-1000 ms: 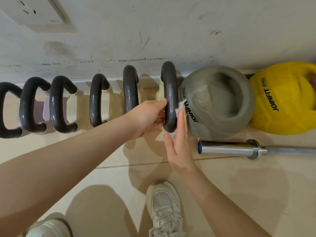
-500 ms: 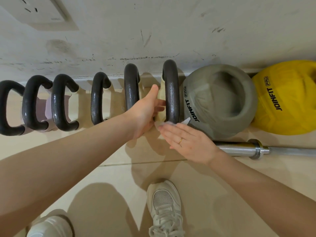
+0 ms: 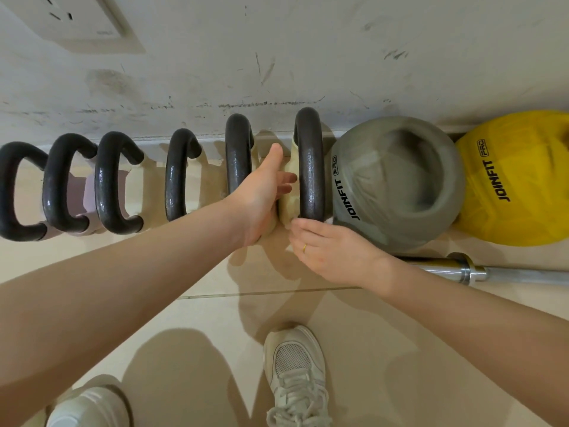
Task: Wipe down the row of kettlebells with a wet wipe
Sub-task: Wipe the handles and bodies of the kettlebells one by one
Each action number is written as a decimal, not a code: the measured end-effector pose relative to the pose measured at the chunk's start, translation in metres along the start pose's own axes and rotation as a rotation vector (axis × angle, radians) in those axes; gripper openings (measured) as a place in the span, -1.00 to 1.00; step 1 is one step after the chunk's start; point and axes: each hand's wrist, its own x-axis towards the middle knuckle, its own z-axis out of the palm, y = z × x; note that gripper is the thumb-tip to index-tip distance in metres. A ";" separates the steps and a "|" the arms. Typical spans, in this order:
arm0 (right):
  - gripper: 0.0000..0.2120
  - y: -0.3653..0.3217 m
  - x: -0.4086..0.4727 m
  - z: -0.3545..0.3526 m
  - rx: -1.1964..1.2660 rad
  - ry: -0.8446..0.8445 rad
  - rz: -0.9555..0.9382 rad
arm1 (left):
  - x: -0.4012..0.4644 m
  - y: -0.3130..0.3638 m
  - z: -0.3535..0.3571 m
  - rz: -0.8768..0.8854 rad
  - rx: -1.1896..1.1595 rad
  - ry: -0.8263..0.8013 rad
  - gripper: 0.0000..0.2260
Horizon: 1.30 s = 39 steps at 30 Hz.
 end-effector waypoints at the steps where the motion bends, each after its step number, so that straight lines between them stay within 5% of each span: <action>1: -0.71 0.002 0.009 -0.009 -0.004 -0.079 0.004 | -0.002 0.001 0.000 0.014 0.005 0.001 -0.36; 5: -0.68 -0.006 0.042 -0.035 -0.025 -0.479 -0.108 | -0.012 0.009 0.000 0.069 0.035 0.003 -0.41; 10: -0.69 -0.004 0.056 -0.047 -0.115 -0.613 -0.181 | -0.021 0.012 -0.008 0.151 0.068 0.026 -0.53; 13: -0.71 0.031 0.050 -0.056 0.030 -0.440 0.010 | -0.024 0.013 -0.012 0.138 0.037 0.052 -0.40; 17: -0.68 0.075 0.023 -0.038 0.153 -0.102 0.029 | -0.027 0.016 -0.011 0.178 -0.026 0.057 -0.41; 22: -0.44 0.065 0.029 -0.030 0.361 -0.055 0.131 | -0.025 0.015 -0.013 0.174 -0.068 0.101 -0.43; 25: -0.45 0.077 0.031 -0.024 0.376 0.057 -0.025 | -0.025 0.014 -0.011 0.175 -0.052 0.128 -0.45; 28: -0.45 0.100 0.037 -0.016 0.435 0.177 0.117 | -0.025 0.015 -0.008 0.186 -0.059 0.152 -0.48; 33: -0.59 0.104 0.033 -0.004 0.570 0.195 0.035 | -0.021 0.017 -0.007 0.179 -0.104 0.147 -0.48; 36: -0.57 0.115 0.034 0.007 0.715 0.125 0.232 | -0.019 0.015 0.001 0.153 -0.050 0.190 -0.59; 39: -0.54 0.120 0.043 0.006 1.117 0.022 0.551 | -0.018 0.013 0.012 0.120 -0.037 0.172 -0.69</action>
